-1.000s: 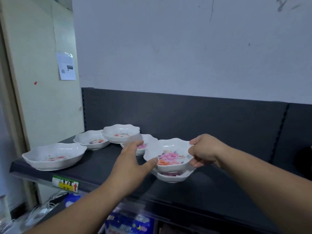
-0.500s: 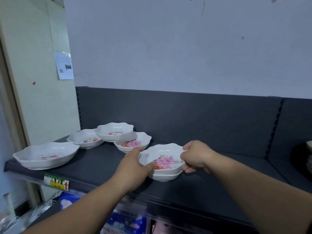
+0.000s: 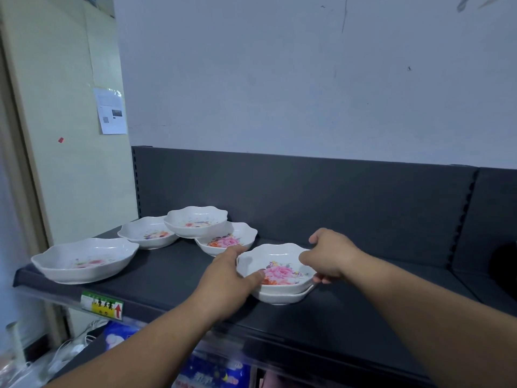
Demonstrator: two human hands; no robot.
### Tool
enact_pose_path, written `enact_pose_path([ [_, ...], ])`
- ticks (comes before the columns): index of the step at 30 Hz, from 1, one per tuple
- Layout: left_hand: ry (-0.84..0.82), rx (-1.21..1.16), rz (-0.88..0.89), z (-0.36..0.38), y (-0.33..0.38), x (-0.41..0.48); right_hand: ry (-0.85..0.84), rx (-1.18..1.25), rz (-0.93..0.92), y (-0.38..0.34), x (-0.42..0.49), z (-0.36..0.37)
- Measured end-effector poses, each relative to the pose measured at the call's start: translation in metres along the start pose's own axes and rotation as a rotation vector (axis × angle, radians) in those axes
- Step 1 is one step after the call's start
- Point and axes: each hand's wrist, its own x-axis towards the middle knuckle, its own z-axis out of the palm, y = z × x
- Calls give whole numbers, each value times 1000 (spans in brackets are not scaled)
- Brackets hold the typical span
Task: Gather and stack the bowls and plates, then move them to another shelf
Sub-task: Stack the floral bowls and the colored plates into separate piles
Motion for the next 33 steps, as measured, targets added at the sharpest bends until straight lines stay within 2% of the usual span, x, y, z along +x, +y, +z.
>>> enact_pose_path([
  [4,-9,-28,24,-7,-5,1,48,-253,-45,-19,-6,2],
  [9,-5,-69,64,-19,-15,-3,41,-185,-108,-49,-9,12],
  [15,113,-11,108,-66,-38,-12,-10,-94,-223,-95,-11,47],
  [20,292,98,112,-123,-65,-19,-133,97,-271,-136,-6,100],
  [25,425,183,6,-178,-99,-27,-309,239,-262,-173,-5,147],
  [33,499,164,-208,-225,-153,-27,-556,532,-67,-216,6,205],
])
